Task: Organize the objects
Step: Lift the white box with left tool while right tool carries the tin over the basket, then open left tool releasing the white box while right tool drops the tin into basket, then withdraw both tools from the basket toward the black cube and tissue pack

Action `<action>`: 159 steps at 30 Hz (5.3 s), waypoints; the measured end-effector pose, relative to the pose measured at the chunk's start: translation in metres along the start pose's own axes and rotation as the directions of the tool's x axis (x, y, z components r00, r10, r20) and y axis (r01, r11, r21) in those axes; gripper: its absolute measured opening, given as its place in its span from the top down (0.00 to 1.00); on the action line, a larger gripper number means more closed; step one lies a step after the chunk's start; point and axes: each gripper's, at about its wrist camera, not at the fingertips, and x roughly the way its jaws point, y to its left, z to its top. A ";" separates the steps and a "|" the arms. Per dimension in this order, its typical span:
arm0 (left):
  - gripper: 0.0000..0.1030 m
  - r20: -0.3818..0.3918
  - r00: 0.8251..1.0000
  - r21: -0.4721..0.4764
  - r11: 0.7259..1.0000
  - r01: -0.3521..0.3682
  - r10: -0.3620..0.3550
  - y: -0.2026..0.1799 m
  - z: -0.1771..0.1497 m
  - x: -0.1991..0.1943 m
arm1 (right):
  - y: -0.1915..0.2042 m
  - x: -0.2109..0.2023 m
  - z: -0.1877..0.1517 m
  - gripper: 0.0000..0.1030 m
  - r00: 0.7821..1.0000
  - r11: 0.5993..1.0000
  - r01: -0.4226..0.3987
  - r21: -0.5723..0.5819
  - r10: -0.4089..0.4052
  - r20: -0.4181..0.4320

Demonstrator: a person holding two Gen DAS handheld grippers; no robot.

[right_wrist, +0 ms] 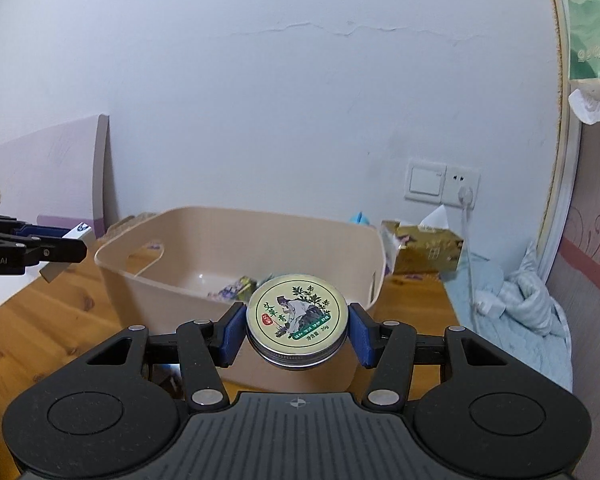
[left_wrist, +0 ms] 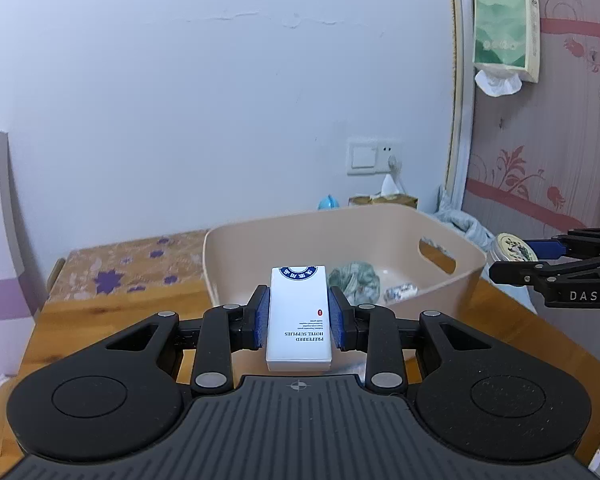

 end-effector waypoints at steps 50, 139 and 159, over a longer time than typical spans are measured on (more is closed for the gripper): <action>0.69 -0.361 0.932 0.158 0.983 0.090 -0.027 -0.006 0.037 0.200 | 0.006 0.149 0.037 0.50 0.967 0.989 -0.050 -0.142 0.013 -0.255; 0.13 -0.363 0.931 0.011 0.999 0.039 -0.032 -0.008 -0.044 0.072 | 0.026 0.062 -0.041 0.00 0.943 0.999 -0.044 -0.024 0.033 -0.331; 0.13 -0.403 0.912 -0.027 0.997 0.066 -0.071 -0.033 -0.079 0.102 | 0.022 0.076 -0.071 0.00 0.921 1.000 -0.015 -0.022 0.005 -0.389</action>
